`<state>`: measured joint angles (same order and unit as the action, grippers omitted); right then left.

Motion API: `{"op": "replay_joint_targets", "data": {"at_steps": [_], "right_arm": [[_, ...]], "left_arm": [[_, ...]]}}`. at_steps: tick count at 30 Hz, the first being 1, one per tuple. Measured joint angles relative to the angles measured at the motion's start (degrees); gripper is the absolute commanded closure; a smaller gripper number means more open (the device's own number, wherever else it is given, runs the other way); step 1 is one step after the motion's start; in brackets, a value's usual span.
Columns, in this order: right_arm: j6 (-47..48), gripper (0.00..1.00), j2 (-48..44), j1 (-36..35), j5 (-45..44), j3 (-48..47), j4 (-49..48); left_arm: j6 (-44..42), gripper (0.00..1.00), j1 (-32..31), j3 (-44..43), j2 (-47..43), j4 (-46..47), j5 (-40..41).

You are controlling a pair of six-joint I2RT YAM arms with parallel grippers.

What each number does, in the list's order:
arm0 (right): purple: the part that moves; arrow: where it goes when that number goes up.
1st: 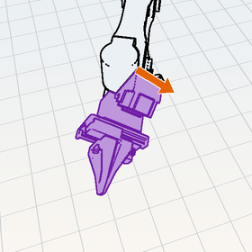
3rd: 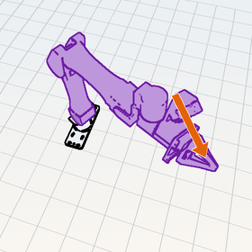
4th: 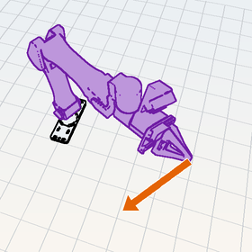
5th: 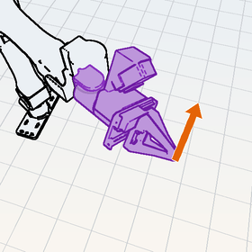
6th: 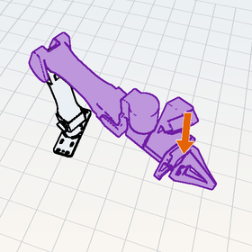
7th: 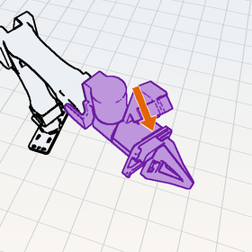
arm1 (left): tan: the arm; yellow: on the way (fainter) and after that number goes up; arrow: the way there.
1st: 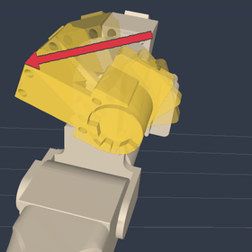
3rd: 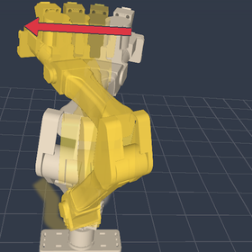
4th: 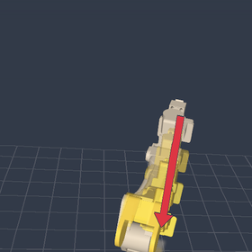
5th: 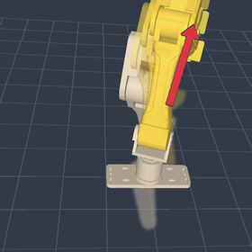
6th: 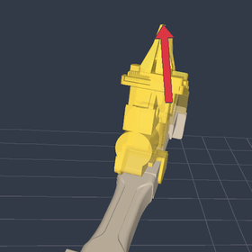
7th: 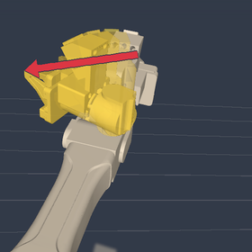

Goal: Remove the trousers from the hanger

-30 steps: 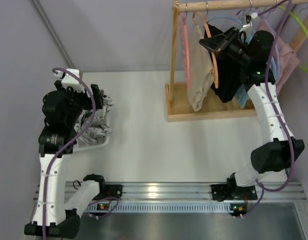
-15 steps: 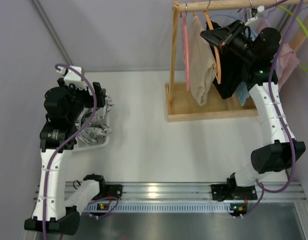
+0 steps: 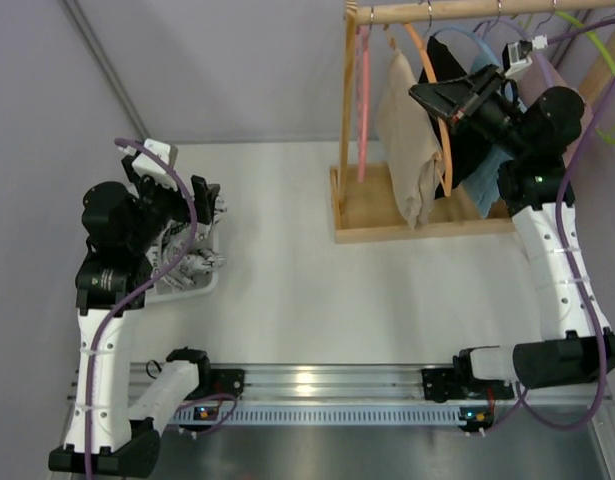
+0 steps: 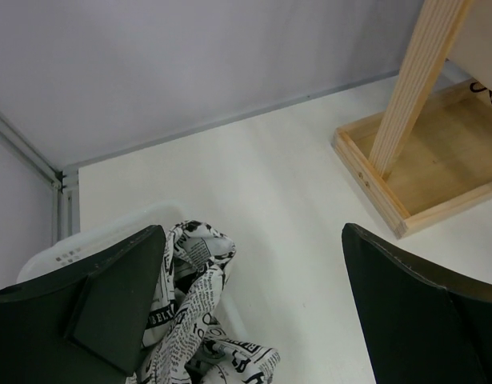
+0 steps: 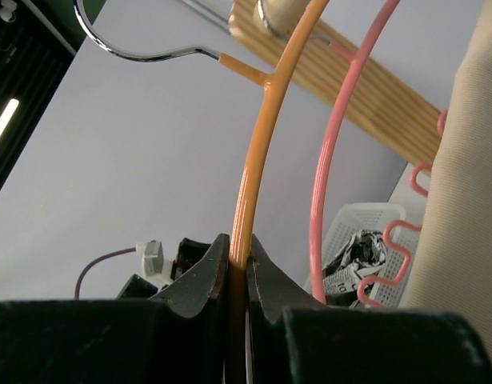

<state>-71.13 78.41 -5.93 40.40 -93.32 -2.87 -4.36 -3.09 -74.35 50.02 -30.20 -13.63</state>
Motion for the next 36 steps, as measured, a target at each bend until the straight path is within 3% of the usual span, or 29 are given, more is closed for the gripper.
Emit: {"op": "replay_joint_targets", "data": {"at_steps": [10,14,16,20,23,36], "right_arm": [[1.1,1.00,-15.7,0.0,-1.6,11.8,1.8],[2.0,1.00,-20.7,0.0,-3.8,15.2,4.7],[2.1,1.00,-22.8,0.0,-5.0,16.7,6.2],[2.4,1.00,-26.5,0.0,-7.5,20.1,8.9],[3.0,1.00,-28.2,0.0,-9.9,20.9,11.7],[4.3,1.00,-35.1,0.0,-19.5,23.6,19.7]], "left_arm": [[-5.8,0.02,-0.3,5.6,-1.0,1.7,-10.3],[-8.6,0.02,-4.5,6.9,0.7,2.6,-10.3],[-10.8,0.02,-10.6,8.6,1.2,4.5,-7.6],[-14.4,0.04,-30.6,12.6,3.7,9.0,0.7],[-15.2,0.04,-41.6,13.5,7.2,12.1,5.5],[-11.1,0.02,-72.7,10.0,23.0,30.3,27.1]]}}
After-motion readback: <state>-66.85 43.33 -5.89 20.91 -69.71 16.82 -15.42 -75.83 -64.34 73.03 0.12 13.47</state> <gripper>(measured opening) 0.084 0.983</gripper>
